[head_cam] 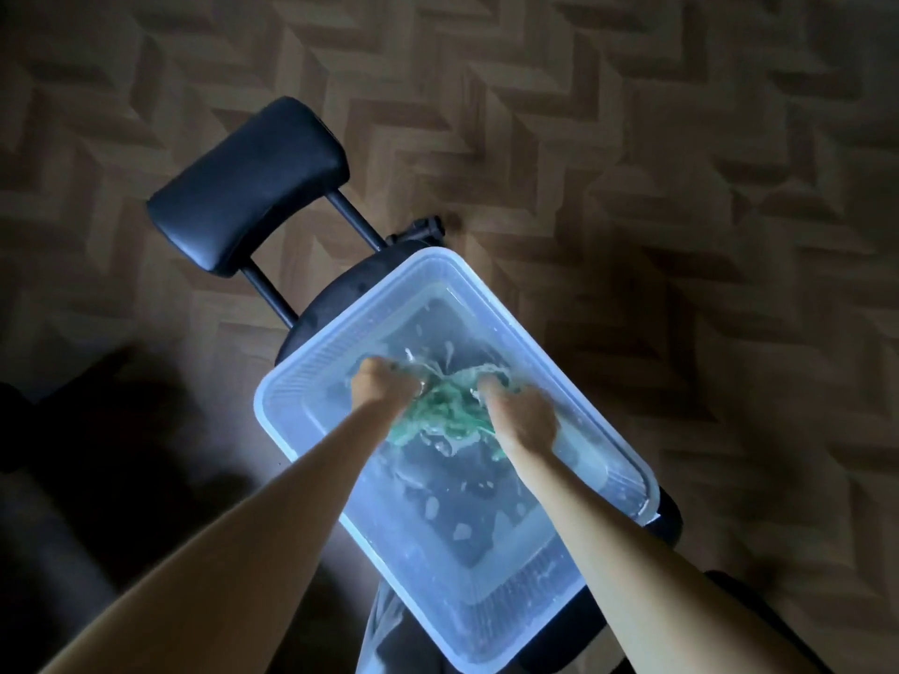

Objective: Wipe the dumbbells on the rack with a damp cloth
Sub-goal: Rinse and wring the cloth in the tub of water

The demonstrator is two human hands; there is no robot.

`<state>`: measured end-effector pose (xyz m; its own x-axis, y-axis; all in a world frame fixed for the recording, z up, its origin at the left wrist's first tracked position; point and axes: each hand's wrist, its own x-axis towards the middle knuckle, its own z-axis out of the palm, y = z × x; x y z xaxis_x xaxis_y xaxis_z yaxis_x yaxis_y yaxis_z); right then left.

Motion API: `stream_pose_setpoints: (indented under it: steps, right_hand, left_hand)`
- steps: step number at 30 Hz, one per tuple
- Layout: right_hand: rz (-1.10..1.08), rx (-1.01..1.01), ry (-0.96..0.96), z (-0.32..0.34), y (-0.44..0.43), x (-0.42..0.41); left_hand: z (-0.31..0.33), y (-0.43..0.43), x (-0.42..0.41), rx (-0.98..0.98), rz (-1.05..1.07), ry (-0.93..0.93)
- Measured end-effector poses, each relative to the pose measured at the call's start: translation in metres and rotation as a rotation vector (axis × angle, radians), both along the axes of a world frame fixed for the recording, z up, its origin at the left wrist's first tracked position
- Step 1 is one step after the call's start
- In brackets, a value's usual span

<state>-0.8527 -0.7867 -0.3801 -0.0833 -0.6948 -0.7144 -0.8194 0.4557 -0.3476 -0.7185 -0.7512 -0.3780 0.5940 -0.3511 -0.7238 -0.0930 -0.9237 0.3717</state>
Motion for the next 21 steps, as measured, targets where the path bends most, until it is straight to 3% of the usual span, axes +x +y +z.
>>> stream_pose_setpoints:
  steps: [3, 6, 8, 10, 13, 17, 19, 21]
  right_hand:
    - [0.016, -0.083, 0.022, 0.006, 0.005, 0.0]
    - [0.179, -0.15, 0.083, 0.005, 0.012, 0.0]
    - [0.364, -0.169, 0.168, 0.003, 0.015, -0.001]
    - [0.385, -0.156, 0.164, -0.001, 0.015, -0.002]
    - [-0.067, -0.036, -0.163, -0.001, 0.01, 0.006]
    - [-0.677, 0.334, -0.602, 0.019, 0.005, 0.023]
    - [-0.715, 0.45, -0.755, 0.029, 0.006, 0.025]
    - [-0.564, 0.506, -0.789, 0.036, 0.012, 0.026]
  left_hand:
    - [0.007, 0.004, 0.011, -0.057, -0.144, -0.004]
    - [0.009, 0.011, 0.013, -0.083, -0.298, -0.12]
    - [0.008, 0.015, 0.012, -0.113, -0.264, -0.202]
    - [0.007, 0.015, 0.01, -0.096, -0.11, -0.187]
    - [0.012, 0.009, 0.005, -0.076, 0.01, -0.044]
    - [0.021, 0.004, -0.003, -0.103, 0.297, 0.288]
    - [0.021, 0.006, -0.004, -0.115, 0.428, 0.495]
    - [0.018, 0.01, -0.005, -0.113, 0.413, 0.629]
